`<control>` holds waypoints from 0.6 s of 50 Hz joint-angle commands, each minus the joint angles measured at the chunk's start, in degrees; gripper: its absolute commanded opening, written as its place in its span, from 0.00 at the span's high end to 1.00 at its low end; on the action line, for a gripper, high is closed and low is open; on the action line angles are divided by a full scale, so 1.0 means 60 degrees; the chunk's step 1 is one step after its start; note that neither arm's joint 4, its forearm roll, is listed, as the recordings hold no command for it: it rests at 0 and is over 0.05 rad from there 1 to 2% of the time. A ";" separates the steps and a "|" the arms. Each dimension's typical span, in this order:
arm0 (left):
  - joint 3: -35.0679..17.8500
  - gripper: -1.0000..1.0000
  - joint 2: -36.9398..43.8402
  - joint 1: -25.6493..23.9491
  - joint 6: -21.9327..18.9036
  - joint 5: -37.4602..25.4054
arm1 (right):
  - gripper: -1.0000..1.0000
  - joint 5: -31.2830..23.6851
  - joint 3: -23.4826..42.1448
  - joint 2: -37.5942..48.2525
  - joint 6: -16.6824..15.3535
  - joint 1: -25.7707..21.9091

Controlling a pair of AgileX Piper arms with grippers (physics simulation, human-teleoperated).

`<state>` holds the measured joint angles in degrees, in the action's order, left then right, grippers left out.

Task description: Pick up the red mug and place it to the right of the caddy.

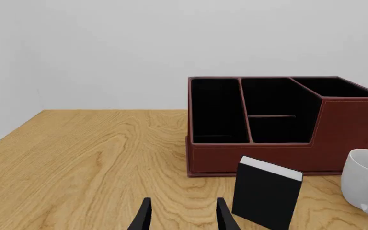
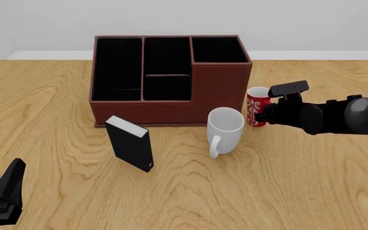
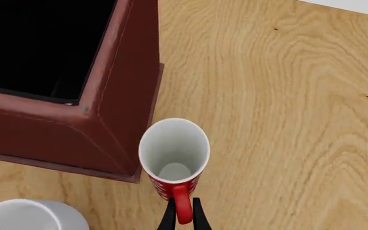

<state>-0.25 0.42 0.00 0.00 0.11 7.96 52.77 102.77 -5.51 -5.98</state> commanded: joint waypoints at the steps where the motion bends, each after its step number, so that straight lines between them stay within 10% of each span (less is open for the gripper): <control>1: 0.0000 0.00 0.0000 0.0000 0.0000 0.0000 | 1.00 0.0065 -0.0111 -0.0019 0.0155 -0.0018; 30: 0.0000 0.00 0.0000 0.0000 0.0000 0.0000 | 1.00 0.0369 -0.0707 -0.0168 0.0568 -0.0101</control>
<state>-0.25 0.42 0.00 0.00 0.11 9.79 50.27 102.16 -4.36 -6.28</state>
